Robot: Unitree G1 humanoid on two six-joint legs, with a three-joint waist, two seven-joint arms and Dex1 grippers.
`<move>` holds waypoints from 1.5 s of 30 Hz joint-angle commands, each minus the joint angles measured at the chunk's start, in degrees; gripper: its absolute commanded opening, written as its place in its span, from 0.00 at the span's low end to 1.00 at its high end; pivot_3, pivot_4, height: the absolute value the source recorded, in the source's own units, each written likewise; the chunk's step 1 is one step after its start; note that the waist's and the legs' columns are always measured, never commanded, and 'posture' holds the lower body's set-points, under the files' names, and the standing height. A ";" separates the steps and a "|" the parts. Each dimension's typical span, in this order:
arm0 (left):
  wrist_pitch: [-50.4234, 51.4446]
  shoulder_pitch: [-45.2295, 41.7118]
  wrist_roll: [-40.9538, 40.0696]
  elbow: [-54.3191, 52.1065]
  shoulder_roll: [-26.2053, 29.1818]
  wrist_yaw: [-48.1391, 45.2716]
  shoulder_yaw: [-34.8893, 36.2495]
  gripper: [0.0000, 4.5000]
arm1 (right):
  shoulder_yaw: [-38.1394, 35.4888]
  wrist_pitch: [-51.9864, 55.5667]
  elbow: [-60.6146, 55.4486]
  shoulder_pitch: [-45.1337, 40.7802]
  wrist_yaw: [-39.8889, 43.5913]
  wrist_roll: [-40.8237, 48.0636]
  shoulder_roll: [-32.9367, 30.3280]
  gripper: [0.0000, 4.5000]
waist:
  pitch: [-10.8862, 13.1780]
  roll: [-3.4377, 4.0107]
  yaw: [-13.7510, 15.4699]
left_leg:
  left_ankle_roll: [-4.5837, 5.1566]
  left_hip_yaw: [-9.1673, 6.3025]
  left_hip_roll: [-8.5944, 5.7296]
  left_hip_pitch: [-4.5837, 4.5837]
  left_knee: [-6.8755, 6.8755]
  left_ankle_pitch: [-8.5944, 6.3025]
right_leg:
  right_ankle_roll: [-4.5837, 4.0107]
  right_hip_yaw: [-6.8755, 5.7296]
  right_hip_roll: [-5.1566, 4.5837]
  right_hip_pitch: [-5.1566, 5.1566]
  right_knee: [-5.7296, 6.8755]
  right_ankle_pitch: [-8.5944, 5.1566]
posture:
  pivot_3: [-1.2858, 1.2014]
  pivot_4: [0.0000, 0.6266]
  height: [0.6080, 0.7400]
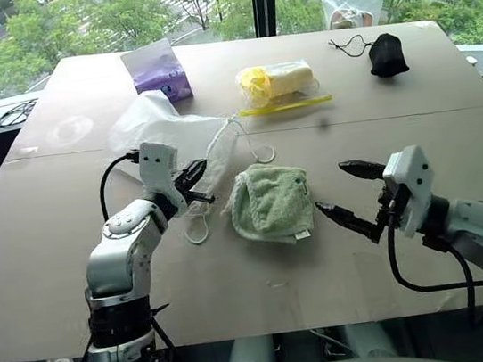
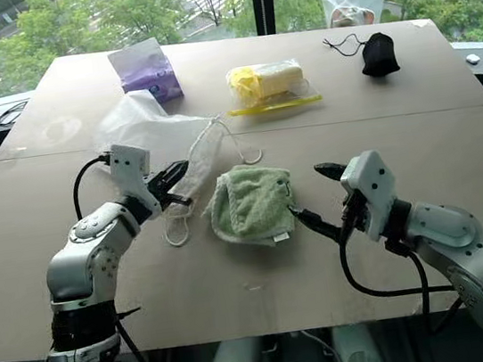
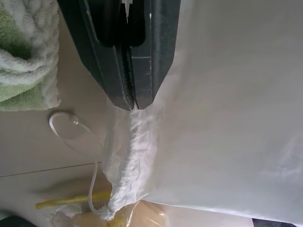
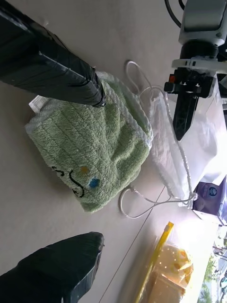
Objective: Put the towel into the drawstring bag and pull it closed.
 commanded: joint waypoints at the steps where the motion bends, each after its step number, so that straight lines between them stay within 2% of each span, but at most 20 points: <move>1: 8.59 -2.06 -10.42 -3.75 0.58 -1.03 6.30 0.01 | 0.50 -1.24 -0.91 -1.21 2.16 2.61 0.93 1.00 | 0.00 0.00 -0.14 | 0.00 0.00 0.00 0.00 0.00 0.00 | 0.03 -0.01 0.01 0.00 0.01 -0.01 | 0.52 0.24 1.00; 6: 10.97 -1.17 -11.55 -6.33 3.07 0.90 7.30 0.01 | 1.79 -3.60 -3.14 -0.90 5.73 4.30 1.26 1.00 | 0.00 -0.01 -0.36 | 0.02 0.00 0.00 0.01 0.04 -0.01 | 0.08 0.00 0.01 0.07 -0.01 -0.03 | 0.52 0.24 1.00; 11: 14.50 -1.58 -15.16 -7.49 1.62 4.65 9.66 0.01 | 1.93 -5.33 -2.60 -0.24 7.44 4.11 0.87 1.00 | 0.00 -0.01 -0.44 | 0.01 0.00 0.00 0.03 0.05 -0.02 | 0.06 0.00 0.01 0.07 0.00 -0.02 | 0.52 0.24 1.00; 16: -2.67 4.37 4.20 -8.53 11.25 3.95 -5.36 0.01 | 2.69 -8.75 -0.22 0.43 8.33 0.65 0.82 1.00 | -0.01 0.02 -0.76 | -0.08 0.03 0.00 0.06 0.02 -0.07 | -0.01 0.04 0.01 0.06 -0.02 0.01 | 0.52 0.24 1.00; 19: -12.48 7.13 12.37 -7.46 12.77 5.61 -10.43 0.29 | 3.54 -10.54 0.68 0.52 7.95 -1.63 1.36 1.00 | 0.00 0.03 -0.82 | -0.22 0.05 0.00 0.06 -0.05 -0.16 | -0.03 0.08 0.00 0.02 -0.02 0.01 | 0.52 0.24 1.00; 24: -20.68 9.46 21.94 -4.85 11.32 10.63 -13.98 0.78 | 4.25 -11.24 0.91 0.35 7.38 -3.14 1.78 1.00 | 0.00 0.04 -0.79 | -0.15 0.02 0.00 0.03 -0.09 -0.26 | -0.05 0.07 -0.06 -0.03 -0.05 0.01 | 0.52 0.24 1.00; 34: -31.00 8.43 29.80 4.58 7.53 13.43 -15.50 0.78 | 4.85 -10.57 1.20 -1.07 5.92 -4.68 2.38 1.00 | 0.01 0.04 -0.81 | -0.04 0.02 0.00 0.03 -0.10 -0.34 | -0.03 0.06 -0.07 -0.05 -0.04 0.00 | 0.52 0.24 1.00; 38: -32.84 6.37 29.51 7.79 7.15 11.55 -15.41 0.56 | 5.37 -8.87 0.89 -1.71 3.92 -4.73 3.42 1.00 | 0.01 0.04 -0.77 | -0.04 0.02 0.00 0.02 -0.09 -0.34 | -0.02 0.04 -0.07 -0.05 -0.04 0.01 | 0.52 0.24 1.00; 43: -32.06 2.40 27.52 11.64 5.24 9.98 -14.45 0.04 | 5.46 -2.60 1.51 -2.83 2.07 -1.77 3.99 1.00 | 0.00 0.03 -0.79 | -0.06 0.03 0.00 0.02 -0.08 -0.32 | -0.02 0.04 -0.07 -0.03 -0.04 0.01 | 0.52 0.24 1.00; 45: -26.91 0.41 22.50 11.76 2.88 8.50 -11.77 0.01 | 5.63 0.47 2.69 -3.99 0.58 -1.39 4.54 1.00 | 0.01 0.03 -0.83 | -0.05 0.03 0.00 0.01 -0.07 -0.32 | -0.02 0.03 -0.07 -0.03 -0.04 0.01 | 0.52 0.24 1.00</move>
